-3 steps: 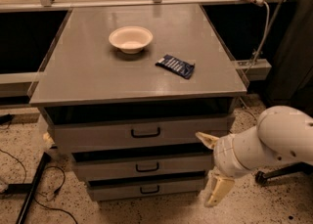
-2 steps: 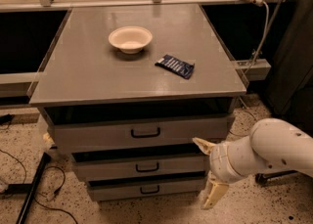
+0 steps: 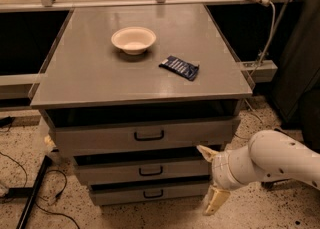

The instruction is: Open middle drawer

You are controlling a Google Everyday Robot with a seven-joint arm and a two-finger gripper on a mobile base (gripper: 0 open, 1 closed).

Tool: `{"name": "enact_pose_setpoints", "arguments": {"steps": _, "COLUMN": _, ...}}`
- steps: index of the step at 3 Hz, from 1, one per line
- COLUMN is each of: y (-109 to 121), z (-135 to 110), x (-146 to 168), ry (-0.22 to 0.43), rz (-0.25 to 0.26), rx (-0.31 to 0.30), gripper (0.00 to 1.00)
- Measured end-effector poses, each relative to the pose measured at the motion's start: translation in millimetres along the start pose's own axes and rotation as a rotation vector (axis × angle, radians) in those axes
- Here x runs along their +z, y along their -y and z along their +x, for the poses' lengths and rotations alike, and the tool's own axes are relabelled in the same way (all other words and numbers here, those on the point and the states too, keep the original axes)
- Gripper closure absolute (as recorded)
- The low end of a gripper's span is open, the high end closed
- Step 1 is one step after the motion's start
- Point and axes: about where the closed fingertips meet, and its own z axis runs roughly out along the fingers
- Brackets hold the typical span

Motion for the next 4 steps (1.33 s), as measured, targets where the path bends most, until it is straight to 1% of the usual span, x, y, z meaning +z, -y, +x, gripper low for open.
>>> {"name": "enact_pose_setpoints", "arguments": {"steps": 1, "y": 5.2, "z": 10.1, "x": 13.0, "ry": 0.010, "rz": -0.003, "rx": 0.005, "gripper": 0.00}}
{"name": "enact_pose_setpoints", "arguments": {"steps": 2, "y": 18.6, "z": 28.3, "x": 34.4, "ry": 0.015, "rz": 0.029, "rx": -0.009, "gripper": 0.00}}
{"name": "enact_pose_setpoints", "arguments": {"steps": 3, "y": 33.9, "z": 50.5, "x": 58.3, "ry": 0.030, "rz": 0.050, "rx": 0.001, "gripper": 0.00}}
{"name": "enact_pose_setpoints", "arguments": {"steps": 4, "y": 43.4, "z": 64.3, "x": 80.8, "ry": 0.048, "rz": 0.051, "rx": -0.002, "gripper": 0.00}}
